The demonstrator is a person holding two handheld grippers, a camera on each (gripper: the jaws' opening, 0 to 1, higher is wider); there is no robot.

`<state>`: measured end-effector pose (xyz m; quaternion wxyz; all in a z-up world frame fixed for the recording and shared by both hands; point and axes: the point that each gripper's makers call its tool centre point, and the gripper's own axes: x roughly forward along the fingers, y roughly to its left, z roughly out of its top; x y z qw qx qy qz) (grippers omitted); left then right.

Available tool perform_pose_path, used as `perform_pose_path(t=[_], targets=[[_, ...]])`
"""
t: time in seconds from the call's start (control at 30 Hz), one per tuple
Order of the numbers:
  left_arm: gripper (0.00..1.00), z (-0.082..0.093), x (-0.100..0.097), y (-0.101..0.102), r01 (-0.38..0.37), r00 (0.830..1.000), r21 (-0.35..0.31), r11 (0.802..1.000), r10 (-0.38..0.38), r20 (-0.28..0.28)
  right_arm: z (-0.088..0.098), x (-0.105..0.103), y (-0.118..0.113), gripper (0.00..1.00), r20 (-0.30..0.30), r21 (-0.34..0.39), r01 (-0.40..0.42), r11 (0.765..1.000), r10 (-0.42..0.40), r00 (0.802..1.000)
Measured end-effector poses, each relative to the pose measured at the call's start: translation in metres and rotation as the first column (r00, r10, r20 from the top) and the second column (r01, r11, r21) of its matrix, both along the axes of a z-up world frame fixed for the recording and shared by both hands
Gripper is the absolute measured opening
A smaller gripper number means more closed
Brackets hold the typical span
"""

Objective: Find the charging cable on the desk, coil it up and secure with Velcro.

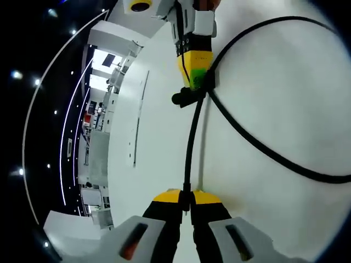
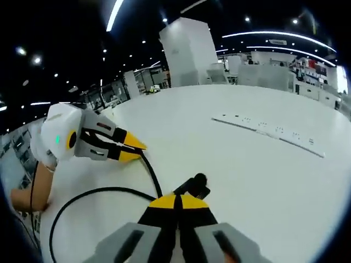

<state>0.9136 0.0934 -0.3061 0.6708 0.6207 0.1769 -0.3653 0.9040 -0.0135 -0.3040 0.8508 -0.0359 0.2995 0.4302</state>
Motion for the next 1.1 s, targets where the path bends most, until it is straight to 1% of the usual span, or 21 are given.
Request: perform_pose_path(t=[0.13, 0.2, 0.23, 0.27, 0.33, 0.4, 0.43, 0.47, 0.53, 0.63, 0.67, 0.8, 0.87, 0.9, 0.93, 0.97, 1.03, 1.1], targets=[[0.07, 0.001, 0.001, 0.000, 0.001, 1.000, -0.016, 1.000, -0.001, 0.002, -0.001, -0.003, -0.001, 0.02, 0.002, -0.071, -0.021, 0.997, 0.021, 1.000], [0.07, 0.001, 0.001, 0.000, 0.001, 1.000, -0.020, 1.000, 0.000, 0.001, -0.001, -0.003, -0.004, 0.02, 0.007, -0.086, -0.015, 0.996, 0.016, 1.000], [0.07, 0.001, 0.001, 0.000, 0.000, 1.000, -0.019, 1.000, 0.000, 0.001, -0.002, -0.003, -0.004, 0.02, 0.007, -0.084, -0.014, 0.996, 0.014, 1.000], [0.07, 0.001, 0.008, 0.003, 0.000, 1.000, -0.015, 1.000, 0.000, -0.001, -0.002, -0.004, -0.004, 0.02, 0.012, -0.076, -0.015, 0.997, 0.016, 1.000], [0.07, 0.001, 0.009, 0.003, -0.001, 1.000, -0.007, 1.000, 0.001, -0.001, -0.002, -0.004, -0.004, 0.02, 0.016, -0.055, -0.014, 0.998, 0.015, 1.000], [0.07, 0.000, 0.008, 0.003, -0.002, 1.000, -0.005, 1.000, 0.002, -0.001, -0.003, 0.002, -0.005, 0.02, 0.039, -0.042, 0.012, 0.999, -0.010, 0.999], [0.07, 0.000, 0.007, 0.003, -0.003, 1.000, -0.006, 1.000, 0.003, -0.001, -0.002, 0.006, -0.008, 0.02, 0.064, -0.058, 0.026, 0.998, -0.022, 0.998], [0.07, 0.000, 0.007, 0.002, -0.004, 1.000, -0.007, 1.000, 0.004, 0.000, -0.003, 0.004, -0.007, 0.02, 0.054, -0.054, 0.020, 0.998, -0.017, 0.998], [0.07, 0.000, 0.006, 0.002, -0.003, 1.000, -0.008, 1.000, 0.003, 0.001, -0.003, 0.004, -0.006, 0.02, 0.056, -0.055, 0.019, 0.998, -0.016, 0.998], [0.07, 0.000, 0.004, 0.002, -0.003, 1.000, -0.004, 1.000, 0.003, 0.002, -0.003, 0.015, -0.006, 0.02, 0.097, -0.063, 0.057, 0.996, -0.051, 0.994], [0.07, 0.000, 0.004, 0.002, -0.003, 1.000, -0.003, 1.000, 0.003, 0.002, -0.003, 0.015, -0.004, 0.02, 0.107, -0.066, 0.048, 0.997, -0.041, 0.993], [0.07, 0.000, 0.002, 0.001, -0.002, 1.000, -0.005, 1.000, 0.002, 0.002, -0.005, 0.022, 0.002, 0.02, 0.118, -0.057, 0.050, 0.997, -0.043, 0.992], [0.07, -0.001, 0.001, 0.001, -0.002, 1.000, -0.005, 1.000, 0.002, 0.002, -0.006, 0.026, 0.004, 0.02, 0.117, -0.048, 0.067, 0.997, -0.061, 0.991], [0.07, -0.001, 0.001, 0.001, -0.002, 1.000, -0.006, 1.000, 0.002, 0.003, -0.007, 0.029, 0.005, 0.02, 0.128, -0.051, 0.080, 0.995, -0.073, 0.989], [0.07, -0.001, 0.000, 0.001, -0.001, 1.000, -0.007, 1.000, 0.001, 0.003, -0.007, 0.030, 0.004, 0.02, 0.127, -0.050, 0.085, 0.995, -0.079, 0.989], [0.07, -0.001, 0.000, 0.001, -0.001, 1.000, -0.009, 1.000, 0.001, 0.003, -0.009, 0.032, 0.003, 0.02, 0.115, -0.034, 0.107, 0.994, -0.102, 0.988], [0.07, -0.001, 0.000, 0.001, 0.000, 1.000, -0.011, 1.000, 0.000, 0.003, -0.007, 0.041, 0.002, 0.02, 0.122, -0.025, 0.110, 0.994, -0.106, 0.987], [0.07, -0.001, -0.001, 0.001, 0.000, 1.000, -0.013, 1.000, 0.000, 0.002, -0.006, 0.042, 0.000, 0.02, 0.125, -0.022, 0.128, 0.992, -0.124, 0.984]])
